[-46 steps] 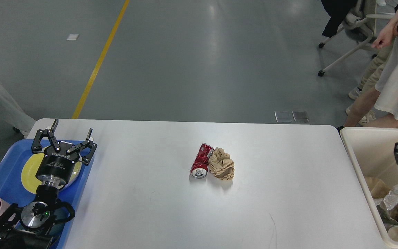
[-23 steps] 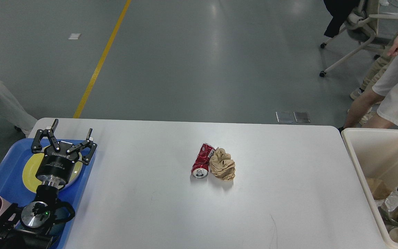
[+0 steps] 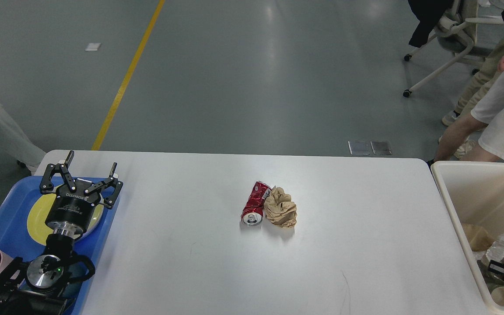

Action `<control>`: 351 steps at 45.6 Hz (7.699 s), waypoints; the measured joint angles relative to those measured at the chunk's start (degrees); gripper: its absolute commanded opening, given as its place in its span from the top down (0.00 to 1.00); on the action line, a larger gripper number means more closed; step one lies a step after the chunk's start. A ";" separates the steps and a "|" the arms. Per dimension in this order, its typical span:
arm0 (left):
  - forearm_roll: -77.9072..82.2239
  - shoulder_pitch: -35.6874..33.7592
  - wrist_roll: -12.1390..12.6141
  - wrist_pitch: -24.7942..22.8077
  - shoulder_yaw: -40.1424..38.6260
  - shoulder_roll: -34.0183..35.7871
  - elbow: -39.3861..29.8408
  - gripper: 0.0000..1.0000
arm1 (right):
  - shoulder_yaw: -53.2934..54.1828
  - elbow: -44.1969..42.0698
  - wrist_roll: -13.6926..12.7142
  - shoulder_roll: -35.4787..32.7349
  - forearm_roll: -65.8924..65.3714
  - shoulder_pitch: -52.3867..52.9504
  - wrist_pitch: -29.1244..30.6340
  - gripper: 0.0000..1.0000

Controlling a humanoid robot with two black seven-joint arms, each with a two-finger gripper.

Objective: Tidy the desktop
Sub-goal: 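Raise the right gripper out of the bin, then move the right gripper to the crumpled tan paper and grasp it, then carry the crumpled tan paper into the white bin and release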

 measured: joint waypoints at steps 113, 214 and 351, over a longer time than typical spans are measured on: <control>0.00 -0.01 0.00 0.00 0.04 0.00 0.00 0.03 | -15.91 89.24 -4.64 6.38 -8.22 104.72 37.27 0.00; 0.00 0.00 0.00 0.00 0.01 0.00 0.00 0.04 | 8.60 27.20 -3.84 32.86 -2.20 38.79 6.91 0.00; 0.00 -0.01 0.00 0.00 0.09 0.00 0.00 0.03 | -33.96 50.07 3.37 -18.19 -0.54 71.26 35.89 1.00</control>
